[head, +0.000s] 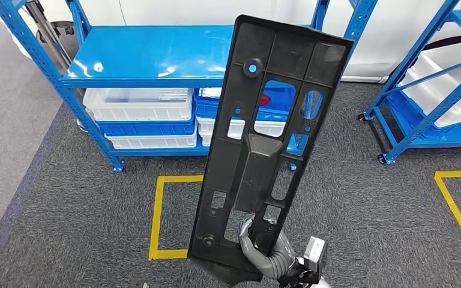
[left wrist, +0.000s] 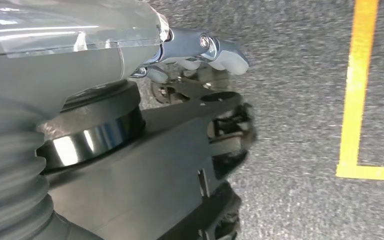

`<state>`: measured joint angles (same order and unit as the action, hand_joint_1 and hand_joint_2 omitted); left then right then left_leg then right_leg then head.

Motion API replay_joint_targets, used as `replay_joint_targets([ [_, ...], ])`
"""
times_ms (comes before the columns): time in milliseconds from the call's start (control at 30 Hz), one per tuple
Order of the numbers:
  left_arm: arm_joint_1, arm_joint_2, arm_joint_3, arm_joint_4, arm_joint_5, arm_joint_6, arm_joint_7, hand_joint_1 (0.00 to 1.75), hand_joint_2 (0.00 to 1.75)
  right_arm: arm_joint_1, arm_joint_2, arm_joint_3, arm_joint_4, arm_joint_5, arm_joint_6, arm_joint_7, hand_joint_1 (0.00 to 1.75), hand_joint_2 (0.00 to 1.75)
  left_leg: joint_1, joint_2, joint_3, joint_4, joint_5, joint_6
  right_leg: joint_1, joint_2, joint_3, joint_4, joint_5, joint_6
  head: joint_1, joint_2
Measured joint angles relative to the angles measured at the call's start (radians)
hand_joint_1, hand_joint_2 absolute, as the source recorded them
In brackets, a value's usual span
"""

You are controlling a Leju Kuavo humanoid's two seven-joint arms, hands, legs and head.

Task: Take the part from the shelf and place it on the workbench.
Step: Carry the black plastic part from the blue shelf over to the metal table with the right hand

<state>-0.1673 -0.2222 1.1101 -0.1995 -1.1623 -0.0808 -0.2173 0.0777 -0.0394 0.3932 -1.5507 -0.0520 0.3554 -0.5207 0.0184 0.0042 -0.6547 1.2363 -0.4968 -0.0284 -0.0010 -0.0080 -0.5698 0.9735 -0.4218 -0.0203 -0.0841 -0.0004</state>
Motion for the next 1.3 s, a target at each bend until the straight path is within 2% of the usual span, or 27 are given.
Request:
replay_joint_targets([
  [33,-0.001,0.000,0.000,0.000,0.000,0.000,0.000,0.00,1.75,-0.001,0.000,0.000,0.000,0.000,0.000,0.000,1.68,1.75,0.004,-0.001,0.048,-0.065,0.015,-0.004,-0.001,0.000,-0.015,0.011,0.003,0.004,0.000,0.000],
  [100,-0.004,0.000,0.000,0.000,0.000,0.000,-0.001,0.00,1.75,-0.005,0.001,0.000,0.000,0.000,0.000,0.000,1.68,1.75,0.004,-0.006,0.128,-0.187,0.011,-0.003,-0.001,0.001,-0.038,0.032,0.010,0.015,0.000,0.000],
  [167,-0.005,0.000,0.000,0.000,0.000,0.000,-0.002,0.00,1.75,-0.007,0.003,0.000,0.000,0.000,0.000,0.000,1.68,1.75,-0.004,-0.011,0.146,-0.225,0.000,0.009,-0.001,0.002,-0.050,0.039,0.022,0.028,0.000,0.000],
  [233,-0.004,0.001,0.001,0.000,0.001,0.000,-0.003,0.00,1.75,-0.007,0.004,0.000,0.000,-0.001,0.000,0.000,1.68,1.75,-0.006,-0.009,0.130,-0.227,0.016,0.029,-0.005,0.004,-0.061,0.043,0.026,0.042,0.000,0.000],
  [267,-0.005,0.002,0.001,0.000,0.001,0.000,-0.004,0.00,1.75,-0.007,0.004,0.000,0.000,-0.002,0.000,0.000,1.68,1.75,-0.006,-0.006,0.119,-0.229,0.027,0.040,-0.008,0.005,-0.072,0.060,0.004,0.047,0.000,0.000],
  [300,-0.005,0.002,0.001,0.000,0.001,0.001,-0.005,0.00,1.75,-0.006,0.004,0.000,0.000,-0.003,0.000,0.000,1.68,1.75,-0.007,-0.004,0.106,-0.231,0.039,0.051,-0.010,0.006,-0.086,0.095,-0.035,0.051,0.000,0.000],
  [367,-0.006,0.002,0.002,0.000,0.001,0.003,-0.007,0.00,1.75,-0.006,0.005,-0.001,0.000,-0.003,0.000,0.000,1.68,1.75,-0.012,-0.001,0.079,-0.231,0.061,0.061,-0.012,0.006,-0.117,0.215,-0.137,0.054,0.000,0.000],
  [400,-0.006,0.002,0.002,0.000,0.001,0.004,-0.008,0.00,1.75,-0.006,0.005,-0.002,0.000,-0.003,0.000,0.000,1.68,1.75,-0.016,0.000,0.065,-0.230,0.073,0.063,-0.012,0.006,-0.126,0.276,-0.168,0.054,0.000,0.000],
  [433,-0.006,0.002,0.002,0.000,0.001,0.005,-0.008,0.00,1.75,-0.006,0.005,-0.003,0.000,-0.003,0.000,0.000,1.68,1.75,-0.021,0.001,0.049,-0.230,0.084,0.064,-0.011,0.007,-0.126,0.318,-0.176,0.051,0.000,0.000],
  [467,-0.006,0.002,0.002,0.000,0.001,0.005,-0.008,0.00,1.75,-0.006,0.005,-0.003,0.000,-0.003,0.000,0.000,1.68,1.75,-0.024,0.002,0.033,-0.228,0.096,0.065,-0.008,0.007,-0.110,0.331,-0.160,0.047,0.000,0.000],
  [533,-0.007,0.002,0.002,0.000,0.001,0.005,-0.010,0.00,1.75,-0.006,0.005,-0.004,0.000,-0.003,0.000,0.000,1.68,1.75,-0.028,0.003,0.003,-0.225,0.117,0.065,0.003,0.006,-0.028,0.254,-0.102,0.032,0.000,0.000],
  [600,-0.007,0.000,0.002,0.000,0.001,0.011,-0.014,0.00,1.75,-0.007,0.006,-0.005,-0.003,-0.003,0.001,0.000,1.68,1.75,-0.029,0.003,-0.016,-0.223,0.136,0.061,0.018,0.002,0.085,0.099,-0.109,0.013,0.000,0.000],
  [667,-0.008,-0.002,0.002,0.000,-0.001,0.021,-0.017,0.00,1.75,-0.008,0.007,-0.007,-0.007,-0.003,0.003,0.000,1.68,1.75,-0.026,0.004,-0.017,-0.229,0.155,0.052,0.027,-0.002,0.138,0.005,-0.138,-0.003,0.000,0.000],
  [733,-0.008,-0.003,0.002,0.000,-0.002,0.026,-0.017,0.00,1.75,-0.008,0.009,-0.008,-0.010,-0.003,0.004,0.000,1.68,1.75,-0.023,0.006,-0.016,-0.239,0.172,0.040,0.026,-0.002,0.132,-0.013,-0.117,-0.015,0.000,0.000],
  [767,-0.009,-0.002,0.002,0.000,-0.002,0.026,-0.017,0.00,1.75,-0.008,0.010,-0.009,-0.010,-0.003,0.005,0.000,1.68,1.75,-0.024,0.004,-0.021,-0.234,0.162,0.033,0.023,-0.002,0.126,-0.020,-0.102,-0.019,0.000,0.000],
  [800,-0.008,-0.002,0.002,0.000,-0.002,0.027,-0.017,0.00,1.75,-0.008,0.012,-0.009,-0.011,-0.004,0.006,0.001,1.68,1.75,-0.024,0.002,-0.030,-0.213,0.133,0.028,0.020,-0.001,0.118,-0.027,-0.086,-0.020,0.000,0.000],
  [833,-0.008,-0.001,0.002,0.000,-0.002,0.027,-0.017,0.00,1.75,-0.008,0.015,-0.010,-0.011,-0.006,0.008,0.003,1.68,1.75,-0.022,0.000,-0.044,-0.170,0.086,0.022,0.016,0.001,0.109,-0.030,-0.071,-0.019,0.000,0.000],
  [900,-0.008,0.000,0.002,0.000,-0.002,0.027,-0.017,0.00,1.75,-0.007,0.019,-0.012,-0.009,-0.015,0.017,0.012,1.68,1.75,-0.016,-0.001,-0.075,-0.041,-0.005,0.011,0.015,0.006,0.085,-0.029,-0.051,-0.018,0.000,0.000],
  [933,-0.008,0.000,0.002,0.000,-0.002,0.027,-0.017,0.00,1.75,-0.007,0.020,-0.013,-0.006,-0.021,0.022,0.018,1.68,1.75,-0.013,-0.001,-0.084,0.016,-0.023,0.007,0.014,0.010,0.072,-0.026,-0.042,-0.016,0.000,0.000],
  [967,-0.008,0.001,0.002,0.000,-0.003,0.027,-0.017,0.00,1.75,-0.007,0.020,-0.014,-0.003,-0.026,0.026,0.023,1.68,1.75,-0.010,-0.001,-0.078,0.042,-0.020,0.004,0.013,0.014,0.058,-0.021,-0.035,-0.013,0.000,0.000],
  [1000,-0.008,0.001,0.002,0.000,-0.003,0.027,-0.018,0.00,1.75,-0.007,0.020,-0.015,0.000,-0.029,0.029,0.026,1.68,1.75,-0.008,-0.002,-0.052,0.031,-0.002,0.001,0.010,0.021,0.044,-0.014,-0.029,-0.009,0.000,0.000],
  [1033,-0.009,0.002,0.002,0.000,-0.003,0.027,-0.018,0.00,1.75,-0.006,0.021,-0.015,0.002,-0.031,0.030,0.028,1.68,1.75,-0.006,-0.008,-0.006,-0.025,0.019,-0.001,0.007,0.028,0.031,-0.005,-0.025,-0.005,0.000,0.000],
  [1100,-0.010,0.002,0.002,0.000,-0.003,0.027,-0.019,0.00,1.75,-0.007,0.024,-0.017,0.003,-0.035,0.030,0.030,1.68,1.75,-0.002,-0.039,0.096,-0.166,0.028,0.001,0.003,0.045,0.007,0.015,-0.021,0.004,0.000,0.000],
  [1133,-0.010,0.003,0.002,0.000,-0.003,0.027,-0.019,0.00,1.75,-0.008,0.025,-0.017,0.003,-0.036,0.030,0.030,1.68,1.75,-0.001,-0.053,0.126,-0.212,0.023,0.005,0.001,0.053,-0.001,0.023,-0.019,0.008,0.000,0.000],
  [1167,-0.010,0.003,0.002,0.000,-0.003,0.027,-0.020,0.00,1.75,-0.008,0.026,-0.018,0.004,-0.036,0.031,0.031,1.68,1.75,-0.002,-0.061,0.136,-0.230,0.016,0.011,0.001,0.061,-0.008,0.028,-0.015,0.014,0.000,0.000],
  [1233,-0.010,0.004,0.002,0.000,-0.003,0.028,-0.021,0.00,1.75,-0.008,0.027,-0.020,0.004,-0.039,0.035,0.033,1.68,1.75,-0.002,-0.048,0.132,-0.234,0.020,0.024,0.000,0.078,-0.018,0.033,-0.008,0.027,0.000,0.000],
  [1300,-0.013,0.004,0.002,0.000,-0.003,0.028,-0.022,0.00,1.75,-0.009,0.028,-0.023,0.005,-0.042,0.040,0.037,1.68,1.75,0.000,-0.026,0.125,-0.240,0.029,0.040,-0.001,0.066,-0.041,0.070,-0.031,0.038,0.000,0.000],
])
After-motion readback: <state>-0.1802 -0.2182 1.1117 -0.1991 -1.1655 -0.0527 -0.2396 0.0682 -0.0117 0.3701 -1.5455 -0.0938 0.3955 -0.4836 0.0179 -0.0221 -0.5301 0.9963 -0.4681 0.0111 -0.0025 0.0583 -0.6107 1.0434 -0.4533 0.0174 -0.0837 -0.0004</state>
